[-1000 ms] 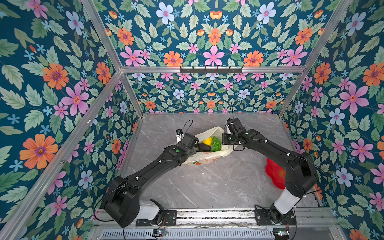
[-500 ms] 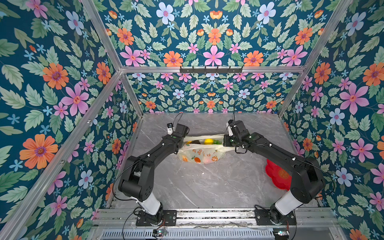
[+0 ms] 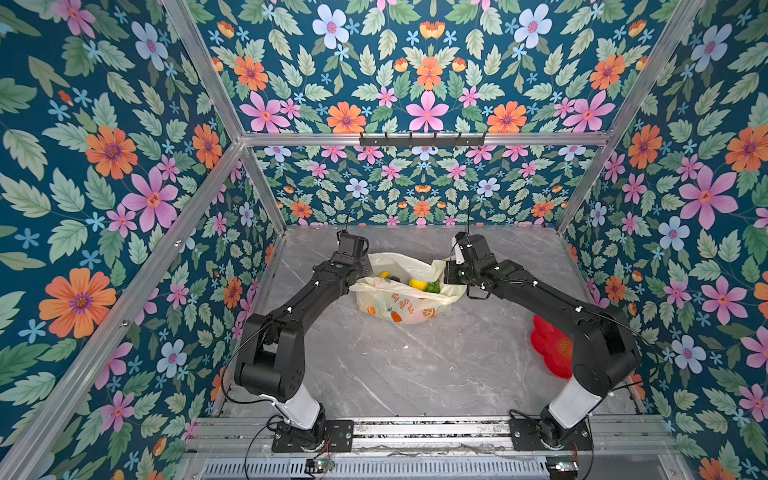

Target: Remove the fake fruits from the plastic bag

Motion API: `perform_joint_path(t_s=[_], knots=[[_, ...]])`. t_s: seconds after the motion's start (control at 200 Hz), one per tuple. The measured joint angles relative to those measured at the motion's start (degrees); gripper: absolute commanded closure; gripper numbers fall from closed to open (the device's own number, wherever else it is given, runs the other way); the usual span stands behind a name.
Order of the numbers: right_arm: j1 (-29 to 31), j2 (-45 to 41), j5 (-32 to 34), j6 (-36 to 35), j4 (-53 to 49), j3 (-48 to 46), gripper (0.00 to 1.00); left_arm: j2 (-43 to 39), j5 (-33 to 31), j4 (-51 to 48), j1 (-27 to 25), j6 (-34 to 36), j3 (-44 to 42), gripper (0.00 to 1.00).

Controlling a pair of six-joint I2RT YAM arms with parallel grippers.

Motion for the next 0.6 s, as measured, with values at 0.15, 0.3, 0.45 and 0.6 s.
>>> perform_joint_path(t_s=[0.15,0.3,0.45,0.6], knots=[[0.7,1.0,3.9,0.1,-0.1,0.5,1.0,-2.1,-1.4,-2.0,-0.4,-1.7,-1.1,0.29],[3.6,0.4,7.1,-0.7,0.0,-0.7,1.0,-5.8,-3.3,-4.0,-2.7,-4.4,-3.8,0.22],[5.8,-1.1,9.6,-1.6,0.1,-2.1,1.0,-9.9,-6.1,-5.1,-6.3,-7.1,-6.2,0.22],[7.0,-1.8,10.6,-1.9,0.1,-2.8,1.0,-11.3,-6.2,-3.2,-7.8,-8.8,-7.7,0.22]])
